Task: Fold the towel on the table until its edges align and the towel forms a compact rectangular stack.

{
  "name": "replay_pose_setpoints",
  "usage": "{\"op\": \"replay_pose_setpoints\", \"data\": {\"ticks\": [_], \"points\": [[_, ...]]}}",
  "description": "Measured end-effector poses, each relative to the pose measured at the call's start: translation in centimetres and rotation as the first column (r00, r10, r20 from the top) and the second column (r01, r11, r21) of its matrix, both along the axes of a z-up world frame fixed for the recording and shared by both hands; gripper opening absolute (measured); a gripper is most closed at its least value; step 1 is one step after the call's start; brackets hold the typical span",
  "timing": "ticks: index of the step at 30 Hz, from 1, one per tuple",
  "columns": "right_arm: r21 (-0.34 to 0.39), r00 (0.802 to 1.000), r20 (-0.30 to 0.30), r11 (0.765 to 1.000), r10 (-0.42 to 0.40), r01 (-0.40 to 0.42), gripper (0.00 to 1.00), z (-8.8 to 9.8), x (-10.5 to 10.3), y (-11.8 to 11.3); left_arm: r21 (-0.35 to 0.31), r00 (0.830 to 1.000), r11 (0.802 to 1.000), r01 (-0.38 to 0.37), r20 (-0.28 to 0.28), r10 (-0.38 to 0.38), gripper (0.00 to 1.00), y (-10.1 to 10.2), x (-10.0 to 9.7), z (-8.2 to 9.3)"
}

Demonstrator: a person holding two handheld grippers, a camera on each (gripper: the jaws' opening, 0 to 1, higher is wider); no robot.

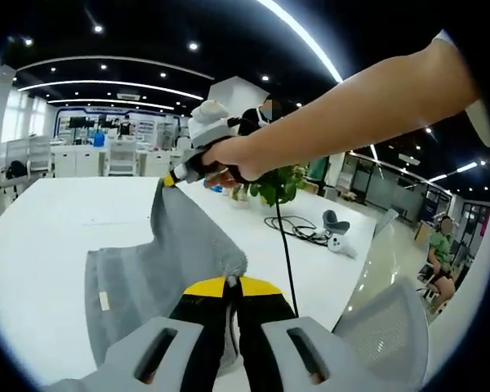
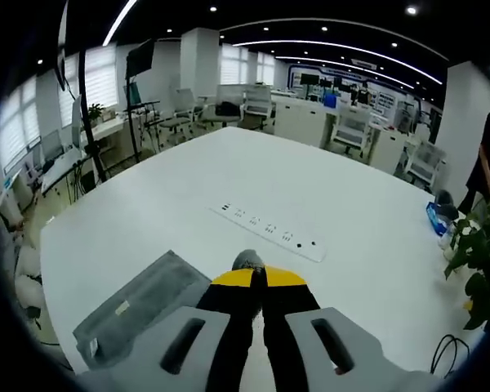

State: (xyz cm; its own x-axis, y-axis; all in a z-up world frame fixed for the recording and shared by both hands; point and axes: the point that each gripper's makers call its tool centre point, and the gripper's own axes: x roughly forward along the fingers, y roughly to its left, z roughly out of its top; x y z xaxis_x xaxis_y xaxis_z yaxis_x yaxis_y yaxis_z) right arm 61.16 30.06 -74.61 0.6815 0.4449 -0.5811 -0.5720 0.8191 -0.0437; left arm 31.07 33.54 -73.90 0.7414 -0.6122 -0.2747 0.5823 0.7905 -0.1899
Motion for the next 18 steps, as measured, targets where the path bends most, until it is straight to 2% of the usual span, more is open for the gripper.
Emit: {"op": "replay_pose_setpoints", "data": {"ticks": [18], "points": [[0.01, 1.0, -0.017, 1.0, 0.019, -0.019, 0.0, -0.5, 0.0, 2.7, 0.004, 0.999, 0.999, -0.038, -0.015, 0.038, 0.03, 2.1, -0.2, -0.8]]}}
